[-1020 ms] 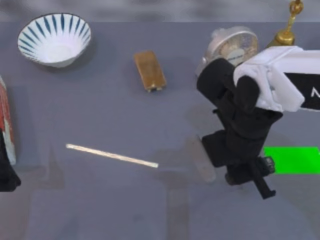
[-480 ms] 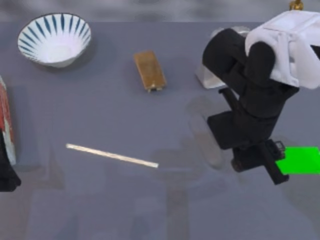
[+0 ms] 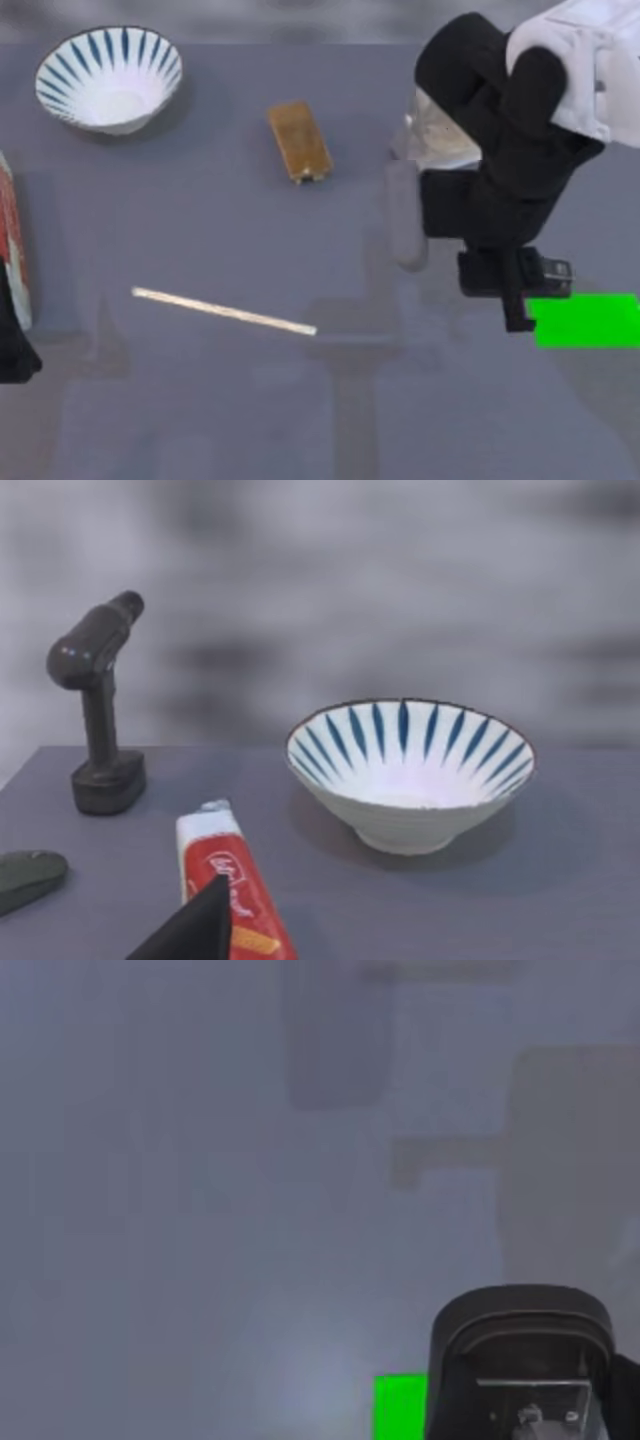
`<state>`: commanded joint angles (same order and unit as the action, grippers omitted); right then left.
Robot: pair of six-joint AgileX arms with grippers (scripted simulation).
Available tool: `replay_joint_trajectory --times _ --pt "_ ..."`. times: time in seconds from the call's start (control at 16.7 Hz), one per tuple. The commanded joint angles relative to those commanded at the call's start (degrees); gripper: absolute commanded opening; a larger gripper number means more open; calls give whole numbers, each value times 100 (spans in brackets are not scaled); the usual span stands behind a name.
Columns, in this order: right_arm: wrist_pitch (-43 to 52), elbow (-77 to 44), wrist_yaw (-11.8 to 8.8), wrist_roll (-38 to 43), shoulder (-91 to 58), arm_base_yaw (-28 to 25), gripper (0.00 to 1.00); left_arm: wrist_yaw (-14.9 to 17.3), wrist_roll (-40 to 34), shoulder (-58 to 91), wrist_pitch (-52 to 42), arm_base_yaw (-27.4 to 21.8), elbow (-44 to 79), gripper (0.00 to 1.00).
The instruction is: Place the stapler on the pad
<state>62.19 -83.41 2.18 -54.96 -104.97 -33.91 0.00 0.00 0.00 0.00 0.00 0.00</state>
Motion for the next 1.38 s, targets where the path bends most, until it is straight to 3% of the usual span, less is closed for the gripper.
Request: replay_joint_trajectory --times 0.24,0.72,1.08,1.38 --pt "-182 -293 177 2266 -93 410 0 0 0 0 0 0 0 100" --pt "-109 -365 356 8313 -230 1561 0 0 0 0 0 0 0 100" --pt "299 -168 205 11917 -217 2428 0 0 0 0 0 0 0 100" --pt "559 54 -54 13977 0 2982 0 0 0 0 0 0 0 100"
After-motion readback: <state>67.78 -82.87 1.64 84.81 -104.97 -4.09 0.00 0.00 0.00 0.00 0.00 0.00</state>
